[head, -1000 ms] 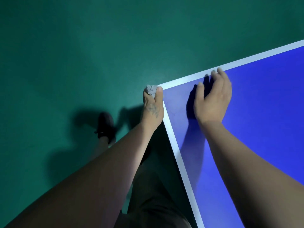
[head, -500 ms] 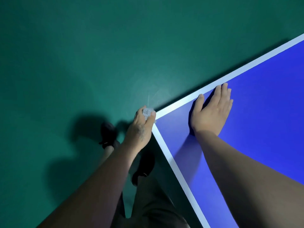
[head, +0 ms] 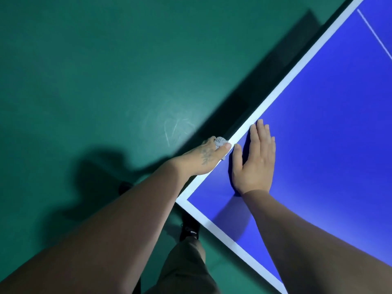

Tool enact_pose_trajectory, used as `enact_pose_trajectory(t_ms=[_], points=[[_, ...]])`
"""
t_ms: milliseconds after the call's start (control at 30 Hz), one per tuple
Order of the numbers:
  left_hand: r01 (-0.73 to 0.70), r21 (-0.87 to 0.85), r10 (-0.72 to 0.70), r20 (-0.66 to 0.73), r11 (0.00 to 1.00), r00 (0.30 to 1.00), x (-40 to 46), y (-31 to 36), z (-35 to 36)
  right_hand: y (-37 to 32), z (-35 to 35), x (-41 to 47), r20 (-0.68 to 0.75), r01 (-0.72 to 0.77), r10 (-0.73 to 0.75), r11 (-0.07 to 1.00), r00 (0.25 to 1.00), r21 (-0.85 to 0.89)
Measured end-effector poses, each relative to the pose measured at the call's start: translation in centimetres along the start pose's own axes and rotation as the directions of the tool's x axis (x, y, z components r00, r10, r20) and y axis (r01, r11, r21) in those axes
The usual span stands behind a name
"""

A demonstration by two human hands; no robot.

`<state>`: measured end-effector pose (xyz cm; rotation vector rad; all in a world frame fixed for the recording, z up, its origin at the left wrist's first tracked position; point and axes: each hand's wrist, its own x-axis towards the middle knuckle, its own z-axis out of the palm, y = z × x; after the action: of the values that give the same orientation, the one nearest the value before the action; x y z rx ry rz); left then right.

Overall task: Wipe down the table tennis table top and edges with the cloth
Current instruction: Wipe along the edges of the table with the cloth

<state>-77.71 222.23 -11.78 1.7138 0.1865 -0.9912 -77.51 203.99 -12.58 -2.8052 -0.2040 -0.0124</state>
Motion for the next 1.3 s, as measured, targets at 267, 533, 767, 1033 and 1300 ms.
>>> enact_pose_trajectory(t_ms=[267, 533, 767, 1033, 1300], points=[[-0.053, -0.029, 0.053, 0.003, 0.998, 0.999, -4.7, -6.1, 1.1, -0.7, 0.0, 0.2, -0.032, -0.022, 0.023, 0.999, 0.999, 0.030], [0.208, 0.101, -0.213, 0.048, 0.973, 0.976, -6.1, -7.4, 0.8, -1.0, -0.2, 0.0, -0.051, -0.036, 0.038, 0.999, 0.998, 0.035], [0.134, -0.060, -0.126, 0.121, 0.989, 0.985, -0.2, -2.4, -0.4, -0.9, -0.1, 0.2, -0.085, -0.086, 0.088, 0.996, 0.992, 0.031], [0.045, -0.055, -0.040, 0.099, 0.997, 0.994, 4.5, 0.5, -1.3, -1.0, 0.0, 0.0, -0.071, -0.160, 0.159, 0.987, 0.985, -0.009], [0.105, -0.032, -0.103, 0.056, 0.994, 0.993, -1.4, -2.5, -0.6, -0.9, 0.0, 0.7, -0.123, -0.381, 0.381, 0.924, 0.916, 0.028]])
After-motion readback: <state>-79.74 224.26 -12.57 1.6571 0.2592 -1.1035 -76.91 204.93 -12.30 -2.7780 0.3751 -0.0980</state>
